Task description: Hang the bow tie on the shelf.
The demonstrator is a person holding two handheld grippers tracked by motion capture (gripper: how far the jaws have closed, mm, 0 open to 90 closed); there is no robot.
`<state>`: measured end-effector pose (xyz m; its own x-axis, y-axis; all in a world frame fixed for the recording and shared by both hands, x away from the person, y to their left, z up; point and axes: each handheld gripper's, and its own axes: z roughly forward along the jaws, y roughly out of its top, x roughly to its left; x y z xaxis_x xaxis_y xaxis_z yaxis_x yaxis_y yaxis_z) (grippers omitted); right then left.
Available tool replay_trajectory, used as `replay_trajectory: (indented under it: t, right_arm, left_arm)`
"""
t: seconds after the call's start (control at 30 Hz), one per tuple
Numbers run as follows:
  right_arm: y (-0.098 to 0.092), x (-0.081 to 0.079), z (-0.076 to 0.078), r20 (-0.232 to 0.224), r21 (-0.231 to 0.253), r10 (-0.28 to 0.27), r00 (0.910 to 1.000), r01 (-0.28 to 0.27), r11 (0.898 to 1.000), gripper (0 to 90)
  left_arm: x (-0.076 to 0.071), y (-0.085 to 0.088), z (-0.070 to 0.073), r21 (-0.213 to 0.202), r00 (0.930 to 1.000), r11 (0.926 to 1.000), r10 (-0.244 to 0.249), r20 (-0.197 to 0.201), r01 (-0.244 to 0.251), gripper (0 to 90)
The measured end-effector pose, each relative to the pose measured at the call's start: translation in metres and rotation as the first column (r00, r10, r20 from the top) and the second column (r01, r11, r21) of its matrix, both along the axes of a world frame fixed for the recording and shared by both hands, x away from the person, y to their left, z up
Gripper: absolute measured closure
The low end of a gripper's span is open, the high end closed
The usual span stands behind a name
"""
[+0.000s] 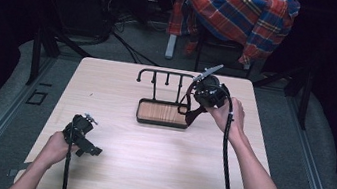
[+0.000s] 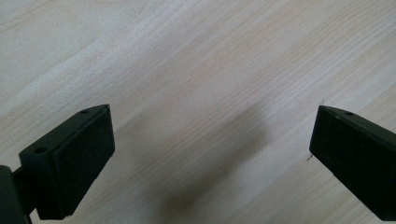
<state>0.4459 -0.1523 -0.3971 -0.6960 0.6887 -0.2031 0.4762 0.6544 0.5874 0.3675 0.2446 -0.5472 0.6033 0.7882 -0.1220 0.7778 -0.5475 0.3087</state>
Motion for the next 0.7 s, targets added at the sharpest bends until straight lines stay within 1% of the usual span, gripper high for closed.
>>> replay_trajectory:
  t: [0.1,0.17,0.27,0.3,0.37,0.5,0.63,0.7]
  right_arm:
    - [0.000,0.002,-0.001,-0.002,0.002,-0.005,1.0000,0.005,1.000,88.8]
    - [-0.001,0.004,-0.001,-0.012,-0.001,-0.007,0.9999,0.007,1.000,88.8]
    - [-0.001,0.007,-0.003,-0.012,0.009,-0.016,0.9998,0.016,1.000,88.8]
    - [-0.002,0.008,-0.003,-0.014,0.002,-0.017,0.9998,0.017,1.000,88.9]
    - [-0.002,0.009,-0.005,-0.017,0.015,-0.022,0.9996,0.022,1.000,88.8]
    - [-0.005,0.012,-0.007,-0.029,0.011,-0.032,0.9991,0.033,0.999,88.8]
    - [-0.008,0.016,-0.010,-0.037,0.024,-0.052,0.9980,0.053,0.998,88.8]
    - [-0.009,0.017,-0.011,-0.043,0.027,-0.052,0.9977,0.054,0.998,88.8]
  left_arm:
    - [0.000,0.000,0.000,-0.001,1.0000,1.0000,0.000,0.000,0.000,0.1]
    - [0.000,0.000,0.000,-0.001,1.0000,1.0000,0.000,0.000,0.000,0.1]
    - [0.000,0.000,0.000,-0.001,1.0000,1.0000,0.001,0.000,-0.001,0.1]
    - [0.000,0.000,0.000,-0.001,1.0000,1.0000,0.001,0.000,-0.001,0.1]
    - [0.000,0.000,0.000,-0.004,1.0000,1.0000,0.004,-0.002,-0.004,0.1]
    - [0.000,0.000,0.000,-0.004,1.0000,1.0000,0.005,-0.003,-0.005,0.1]
    - [0.000,0.000,0.000,-0.004,1.0000,1.0000,0.004,-0.003,-0.004,0.1]
    - [0.000,0.000,0.000,-0.002,1.0000,1.0000,0.001,-0.001,-0.001,0.1]
